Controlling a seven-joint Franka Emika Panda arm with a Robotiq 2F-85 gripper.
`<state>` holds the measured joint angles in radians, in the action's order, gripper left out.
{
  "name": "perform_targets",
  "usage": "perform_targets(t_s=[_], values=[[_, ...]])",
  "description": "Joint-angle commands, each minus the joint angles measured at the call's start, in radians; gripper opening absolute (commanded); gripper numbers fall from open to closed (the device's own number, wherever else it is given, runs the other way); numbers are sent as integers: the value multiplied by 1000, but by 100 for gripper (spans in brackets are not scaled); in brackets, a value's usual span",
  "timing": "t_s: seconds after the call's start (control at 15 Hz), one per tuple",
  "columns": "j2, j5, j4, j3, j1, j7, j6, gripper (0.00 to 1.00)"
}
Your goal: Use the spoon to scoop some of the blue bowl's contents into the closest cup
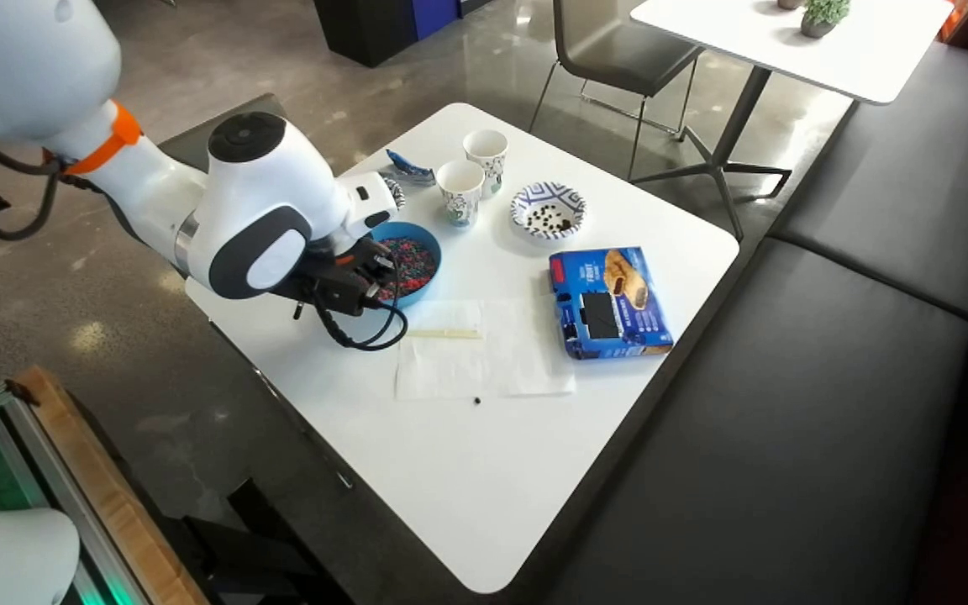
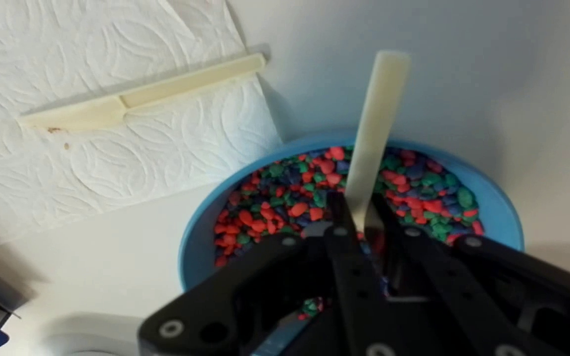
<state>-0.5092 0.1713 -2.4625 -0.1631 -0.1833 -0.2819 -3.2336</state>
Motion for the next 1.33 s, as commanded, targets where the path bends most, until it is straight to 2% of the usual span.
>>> perform_targets(t_s=[0.0, 0.27, 0.6, 0.8, 0.93, 1.0, 1.07, 1.13, 1.2, 1.27], values=[[22, 51, -59, -51, -80, -13, -46, 3], [43, 82, -90, -76, -126, 3, -87, 3], [145, 81, -158, -38, -83, 32, -158, 3], [219, 80, -199, -2, -32, 36, -204, 3], [261, 75, -211, 7, -12, 55, -188, 3], [273, 79, -210, -84, -95, 66, -145, 3], [214, 91, -171, 5, -18, 59, -189, 3], [227, 57, -177, -35, -47, 29, -185, 14], [227, 90, -174, 10, -8, 62, -187, 14], [225, 90, -173, 15, -5, 61, -187, 14]])
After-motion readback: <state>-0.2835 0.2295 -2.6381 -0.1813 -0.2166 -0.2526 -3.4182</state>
